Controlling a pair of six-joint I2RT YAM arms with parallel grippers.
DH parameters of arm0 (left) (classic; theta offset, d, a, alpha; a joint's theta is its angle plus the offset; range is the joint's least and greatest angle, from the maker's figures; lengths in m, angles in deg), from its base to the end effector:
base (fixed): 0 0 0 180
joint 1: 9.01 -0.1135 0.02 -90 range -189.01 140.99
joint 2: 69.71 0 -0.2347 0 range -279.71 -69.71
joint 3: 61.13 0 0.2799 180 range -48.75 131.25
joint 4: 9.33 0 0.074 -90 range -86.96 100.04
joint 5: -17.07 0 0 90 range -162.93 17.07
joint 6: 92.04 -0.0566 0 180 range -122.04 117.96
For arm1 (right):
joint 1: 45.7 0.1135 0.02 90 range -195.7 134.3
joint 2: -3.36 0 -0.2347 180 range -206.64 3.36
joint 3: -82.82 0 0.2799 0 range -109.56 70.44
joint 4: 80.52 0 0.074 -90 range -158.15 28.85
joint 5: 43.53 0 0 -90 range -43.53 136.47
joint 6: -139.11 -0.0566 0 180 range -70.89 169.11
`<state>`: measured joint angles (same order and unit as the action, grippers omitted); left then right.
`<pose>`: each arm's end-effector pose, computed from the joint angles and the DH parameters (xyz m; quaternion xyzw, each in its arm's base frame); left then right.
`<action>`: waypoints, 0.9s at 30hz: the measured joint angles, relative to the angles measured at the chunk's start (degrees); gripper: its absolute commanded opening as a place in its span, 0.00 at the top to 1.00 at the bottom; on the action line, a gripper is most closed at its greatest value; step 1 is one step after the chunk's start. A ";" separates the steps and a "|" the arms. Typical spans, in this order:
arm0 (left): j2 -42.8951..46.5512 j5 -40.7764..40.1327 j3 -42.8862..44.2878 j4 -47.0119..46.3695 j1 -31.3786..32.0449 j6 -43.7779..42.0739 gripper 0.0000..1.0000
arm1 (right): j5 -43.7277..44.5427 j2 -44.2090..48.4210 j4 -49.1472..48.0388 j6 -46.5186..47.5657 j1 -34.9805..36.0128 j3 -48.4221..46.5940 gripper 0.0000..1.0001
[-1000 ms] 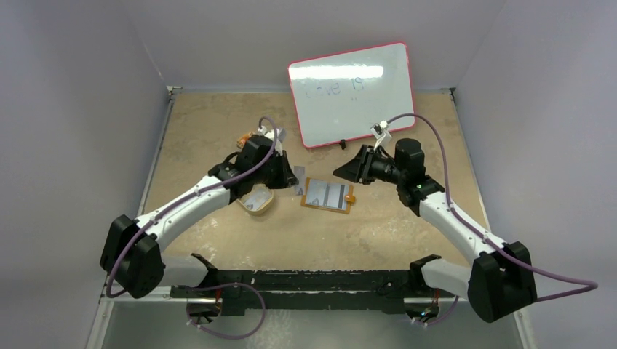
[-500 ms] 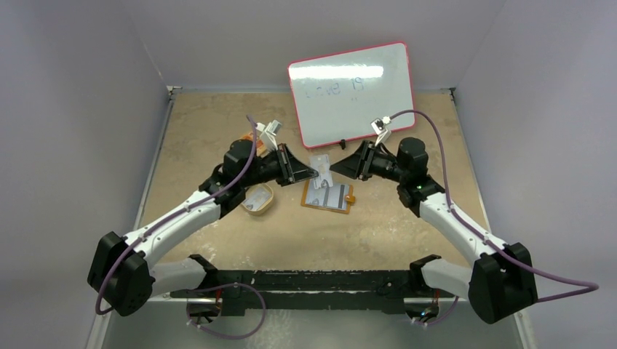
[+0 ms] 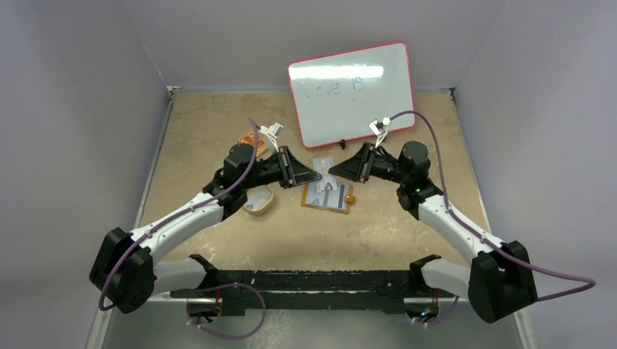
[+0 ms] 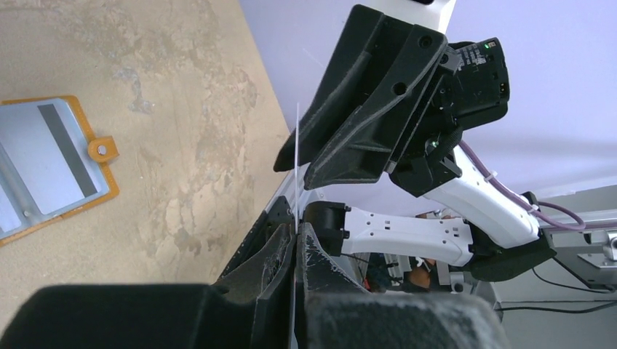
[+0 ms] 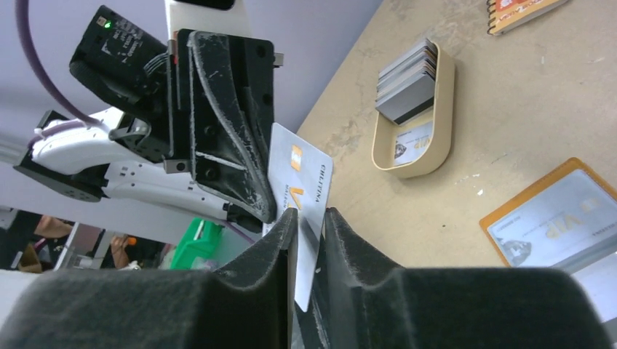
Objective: Put the credit cards into the card holder
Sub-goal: Pick up the credit card from the storage box.
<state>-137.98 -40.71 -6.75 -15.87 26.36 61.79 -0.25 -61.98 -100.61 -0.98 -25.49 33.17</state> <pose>0.2481 -0.2131 0.2487 0.0003 0.7444 -0.6182 0.2525 0.2711 0.1437 0.2598 -0.1203 0.6777 0.6081 0.3957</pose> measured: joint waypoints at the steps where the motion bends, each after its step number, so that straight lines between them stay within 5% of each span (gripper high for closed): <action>1: -0.28 0.15 -0.04 -0.31 0.00 0.13 0.99 | -0.66 -0.13 -0.66 -0.39 0.00 0.20 0.92; 4: -1.03 0.33 -0.07 -0.24 0.00 -0.07 0.75 | -1.11 -0.28 -1.38 -1.18 -0.02 0.35 1.00; 8: -1.16 -1.86 0.50 6.32 0.00 -4.50 0.60 | -1.09 -0.11 -1.11 -1.29 0.11 0.39 1.00; 16: -3.63 -15.58 7.82 27.15 0.00 -17.22 0.59 | 10.08 0.55 11.23 3.10 0.00 0.33 1.00; 27: -16.11 -28.87 11.91 37.03 1.57 -23.71 0.60 | 21.84 -8.09 19.54 6.45 -0.02 0.48 1.00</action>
<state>-154.09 -69.58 5.16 21.15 27.94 38.07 21.58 -70.07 -81.07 5.47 -25.51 33.65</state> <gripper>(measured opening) 0.407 0.005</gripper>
